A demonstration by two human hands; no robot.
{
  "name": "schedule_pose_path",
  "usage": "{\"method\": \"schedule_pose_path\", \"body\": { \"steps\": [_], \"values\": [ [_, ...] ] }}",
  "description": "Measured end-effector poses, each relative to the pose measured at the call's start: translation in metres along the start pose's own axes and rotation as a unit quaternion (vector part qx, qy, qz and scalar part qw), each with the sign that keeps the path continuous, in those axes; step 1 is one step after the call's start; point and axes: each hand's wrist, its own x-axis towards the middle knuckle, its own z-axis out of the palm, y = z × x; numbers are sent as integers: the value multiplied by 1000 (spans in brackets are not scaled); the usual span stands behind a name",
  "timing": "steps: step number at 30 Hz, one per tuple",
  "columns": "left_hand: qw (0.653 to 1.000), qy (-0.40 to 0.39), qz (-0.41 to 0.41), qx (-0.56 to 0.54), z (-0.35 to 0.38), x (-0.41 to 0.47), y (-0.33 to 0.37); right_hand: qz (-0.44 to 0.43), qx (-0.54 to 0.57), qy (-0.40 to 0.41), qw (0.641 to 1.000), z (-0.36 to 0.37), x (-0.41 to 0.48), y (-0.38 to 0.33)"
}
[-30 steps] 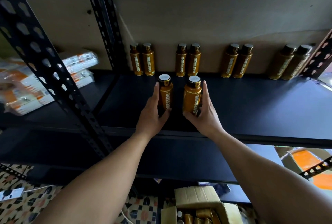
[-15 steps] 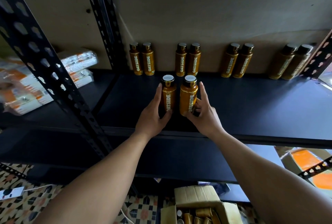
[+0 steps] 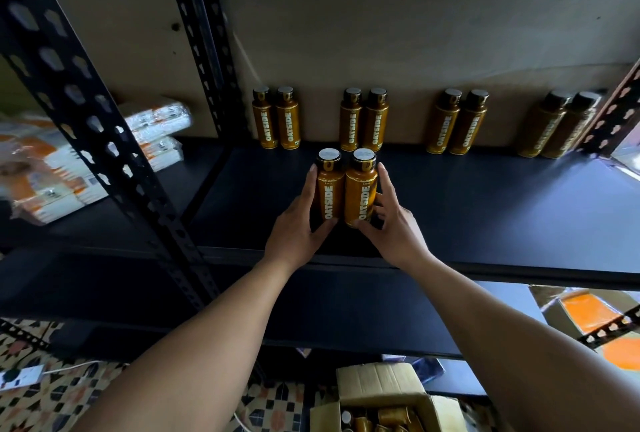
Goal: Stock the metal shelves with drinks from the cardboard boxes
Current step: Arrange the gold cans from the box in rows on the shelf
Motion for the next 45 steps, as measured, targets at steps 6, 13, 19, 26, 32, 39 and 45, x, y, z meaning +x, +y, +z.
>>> {"method": "schedule_pose_path", "body": {
  "steps": [6,13,19,26,32,39,45],
  "values": [
    [1000,13,13,22,-4,-1,-3,13,-1,-9,1000,4,5,-5],
    [999,8,11,44,-21,-2,-19,13,8,-20,1000,21,14,-18],
    [998,3,1,59,-33,9,-35,12,1,-21,1000,38,28,-29],
    [997,-6,0,77,-36,37,-53,4,13,-14,1000,50,59,-29],
    [997,-1,2,71,-34,61,-63,3,12,-9,1000,58,86,-23],
    [997,-11,2,70,-33,80,-71,11,4,-13,1000,59,104,-22],
    [997,-20,-13,77,-34,92,-76,23,4,-19,1000,62,116,-23]
  ]
}}
